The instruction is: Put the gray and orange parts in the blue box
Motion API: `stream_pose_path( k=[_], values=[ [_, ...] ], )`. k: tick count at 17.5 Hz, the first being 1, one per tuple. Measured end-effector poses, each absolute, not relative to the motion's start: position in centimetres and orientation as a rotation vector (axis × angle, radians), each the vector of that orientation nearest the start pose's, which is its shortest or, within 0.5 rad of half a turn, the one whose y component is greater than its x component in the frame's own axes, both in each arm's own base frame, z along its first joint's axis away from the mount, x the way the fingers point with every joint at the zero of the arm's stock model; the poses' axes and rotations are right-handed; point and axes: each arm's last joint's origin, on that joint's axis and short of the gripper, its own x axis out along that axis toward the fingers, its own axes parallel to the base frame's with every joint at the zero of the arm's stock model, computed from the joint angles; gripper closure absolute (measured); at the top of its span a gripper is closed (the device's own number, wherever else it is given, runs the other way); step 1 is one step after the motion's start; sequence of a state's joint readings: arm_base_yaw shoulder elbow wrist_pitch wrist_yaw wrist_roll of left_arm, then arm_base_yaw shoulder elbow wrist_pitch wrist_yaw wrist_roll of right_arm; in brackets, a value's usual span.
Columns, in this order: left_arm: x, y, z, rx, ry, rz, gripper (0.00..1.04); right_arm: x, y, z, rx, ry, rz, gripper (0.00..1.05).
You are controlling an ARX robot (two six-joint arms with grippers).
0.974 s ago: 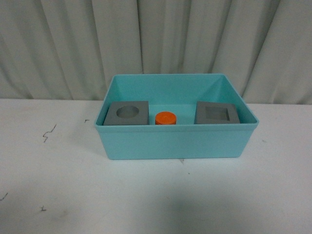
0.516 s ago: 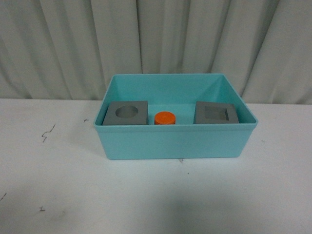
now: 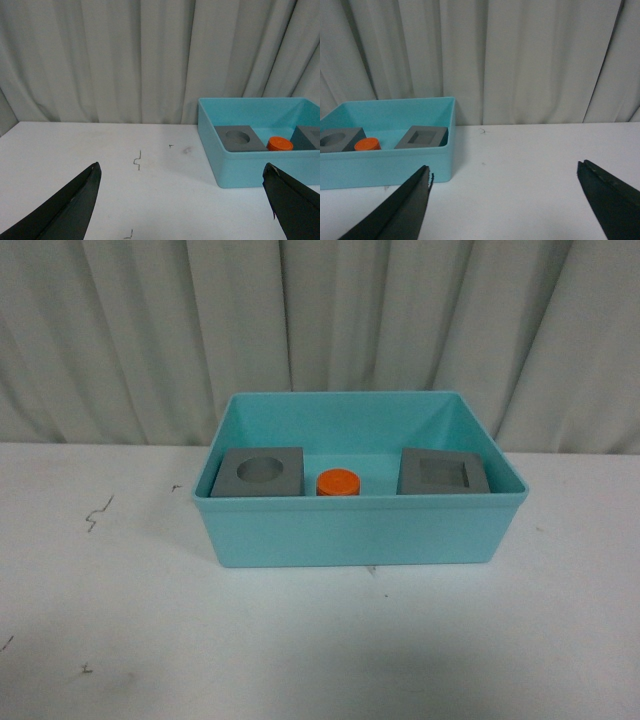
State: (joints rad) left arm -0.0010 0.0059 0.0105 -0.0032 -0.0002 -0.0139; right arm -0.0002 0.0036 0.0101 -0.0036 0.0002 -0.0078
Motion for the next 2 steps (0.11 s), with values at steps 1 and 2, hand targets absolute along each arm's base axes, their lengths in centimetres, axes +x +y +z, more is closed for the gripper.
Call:
stream_pose_path(
  k=[1, 2],
  values=[
    [9.74, -0.01, 16.63, -0.014, -0.001, -0.001, 0.07, 9.73, 0.00, 16.63, -0.007, -0.003, 0.000, 0.07],
    [9.74, -0.01, 16.63, -0.014, -0.001, -0.001, 0.07, 9.73, 0.00, 16.63, -0.007, -0.003, 0.000, 0.06]
  ],
)
